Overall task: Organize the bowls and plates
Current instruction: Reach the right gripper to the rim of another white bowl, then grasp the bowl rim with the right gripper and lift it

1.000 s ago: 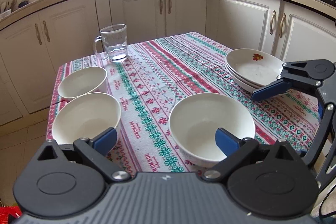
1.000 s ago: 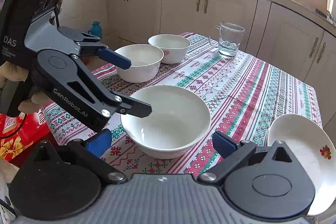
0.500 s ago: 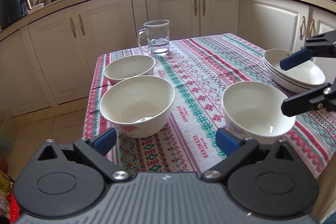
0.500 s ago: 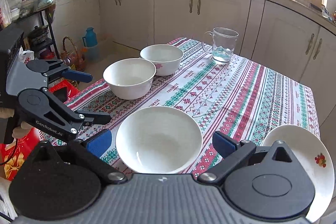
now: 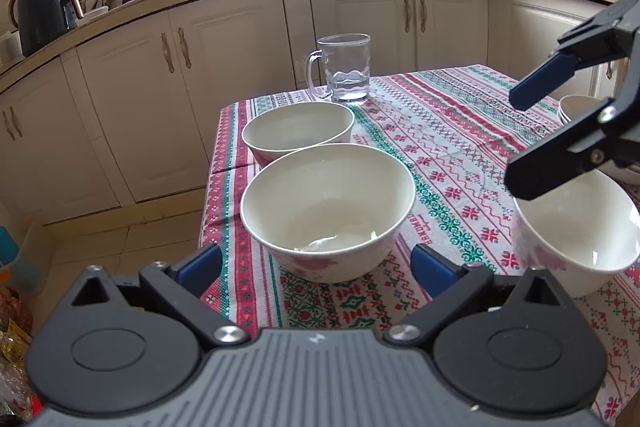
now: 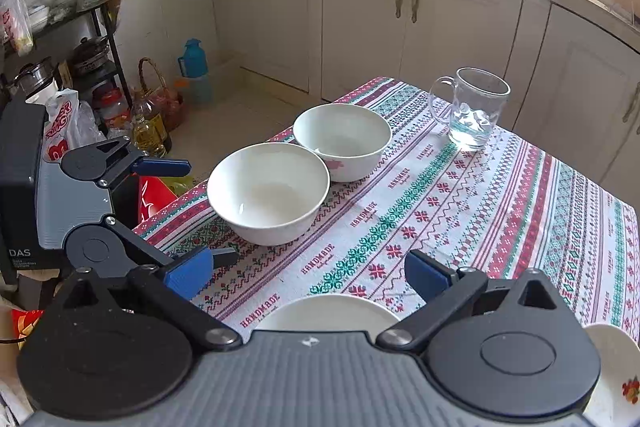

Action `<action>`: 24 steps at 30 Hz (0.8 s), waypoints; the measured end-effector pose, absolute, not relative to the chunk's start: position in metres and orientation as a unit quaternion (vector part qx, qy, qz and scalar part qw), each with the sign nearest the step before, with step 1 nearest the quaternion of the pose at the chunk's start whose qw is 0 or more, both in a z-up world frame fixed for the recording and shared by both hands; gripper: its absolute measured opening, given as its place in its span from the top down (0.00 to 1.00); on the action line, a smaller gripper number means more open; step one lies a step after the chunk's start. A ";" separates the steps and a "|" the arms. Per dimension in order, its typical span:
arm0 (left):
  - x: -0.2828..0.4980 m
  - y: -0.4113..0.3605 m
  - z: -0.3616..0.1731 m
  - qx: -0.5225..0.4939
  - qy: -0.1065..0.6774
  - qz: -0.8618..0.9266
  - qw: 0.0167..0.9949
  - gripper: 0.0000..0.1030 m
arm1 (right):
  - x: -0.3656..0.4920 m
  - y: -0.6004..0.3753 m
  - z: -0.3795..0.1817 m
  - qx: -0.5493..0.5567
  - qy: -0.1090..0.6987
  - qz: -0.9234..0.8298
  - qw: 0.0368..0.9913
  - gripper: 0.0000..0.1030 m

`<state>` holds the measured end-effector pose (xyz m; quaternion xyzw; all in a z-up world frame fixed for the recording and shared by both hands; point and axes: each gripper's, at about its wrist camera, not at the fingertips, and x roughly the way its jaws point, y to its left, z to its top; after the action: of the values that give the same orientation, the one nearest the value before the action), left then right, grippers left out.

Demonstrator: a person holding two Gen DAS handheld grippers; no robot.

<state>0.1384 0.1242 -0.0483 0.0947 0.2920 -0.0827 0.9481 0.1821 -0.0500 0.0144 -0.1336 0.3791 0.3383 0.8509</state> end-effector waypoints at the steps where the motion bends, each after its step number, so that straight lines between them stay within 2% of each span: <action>1: 0.140 0.125 -0.049 0.093 0.292 -0.084 0.948 0.03 | 0.187 -0.045 0.013 -0.137 0.383 0.343 0.847 0.00; 15: 0.160 0.130 -0.061 0.063 0.299 -0.113 0.945 0.04 | 0.240 0.008 -0.007 -0.177 0.418 0.373 0.809 0.01; 24: 0.164 0.132 -0.061 0.057 0.296 -0.130 0.944 0.07 | 0.264 0.026 -0.020 -0.177 0.437 0.386 0.793 0.08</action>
<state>0.1643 0.1321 -0.0612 0.0572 0.2962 -0.1302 0.9445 0.2640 0.0264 -0.0204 -0.1773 0.4370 0.3863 0.7927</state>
